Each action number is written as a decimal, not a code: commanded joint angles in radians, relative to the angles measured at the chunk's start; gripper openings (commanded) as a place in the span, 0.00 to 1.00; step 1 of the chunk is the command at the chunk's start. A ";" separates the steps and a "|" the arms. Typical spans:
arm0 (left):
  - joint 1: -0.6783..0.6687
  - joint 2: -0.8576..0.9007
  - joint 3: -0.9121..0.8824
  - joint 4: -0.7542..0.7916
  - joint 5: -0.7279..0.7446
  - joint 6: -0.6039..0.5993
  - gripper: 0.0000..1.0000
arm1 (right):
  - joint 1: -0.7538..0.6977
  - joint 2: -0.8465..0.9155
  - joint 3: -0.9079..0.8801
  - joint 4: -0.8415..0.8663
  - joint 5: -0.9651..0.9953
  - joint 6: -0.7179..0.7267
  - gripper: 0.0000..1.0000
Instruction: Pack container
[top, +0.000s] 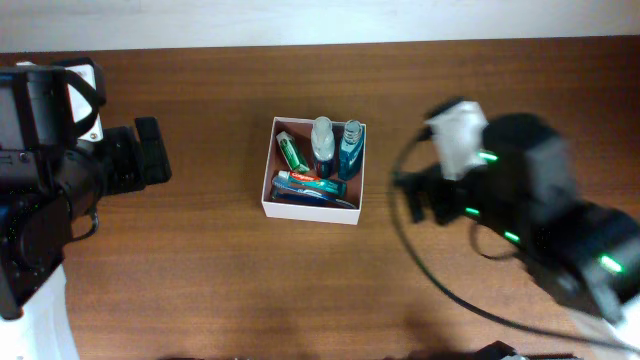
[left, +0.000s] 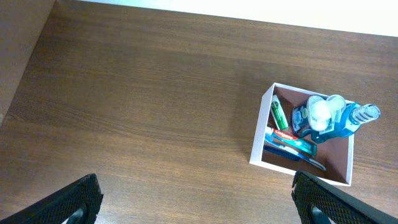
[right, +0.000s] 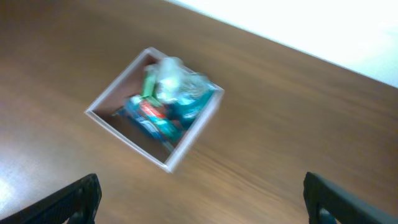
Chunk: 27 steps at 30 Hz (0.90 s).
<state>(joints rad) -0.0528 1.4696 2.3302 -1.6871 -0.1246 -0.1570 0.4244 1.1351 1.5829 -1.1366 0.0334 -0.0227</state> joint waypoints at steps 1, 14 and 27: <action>0.003 -0.011 0.007 0.000 -0.007 0.002 0.99 | -0.090 -0.093 0.003 -0.009 0.027 -0.016 0.99; 0.003 -0.011 0.007 0.000 -0.007 0.002 1.00 | -0.341 -0.559 -0.560 0.262 0.011 -0.059 0.99; 0.003 -0.011 0.007 0.000 -0.007 0.002 0.99 | -0.435 -1.033 -1.256 0.435 -0.095 -0.047 0.99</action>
<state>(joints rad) -0.0528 1.4696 2.3302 -1.6871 -0.1246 -0.1570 0.0063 0.1734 0.4046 -0.7238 -0.0315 -0.0784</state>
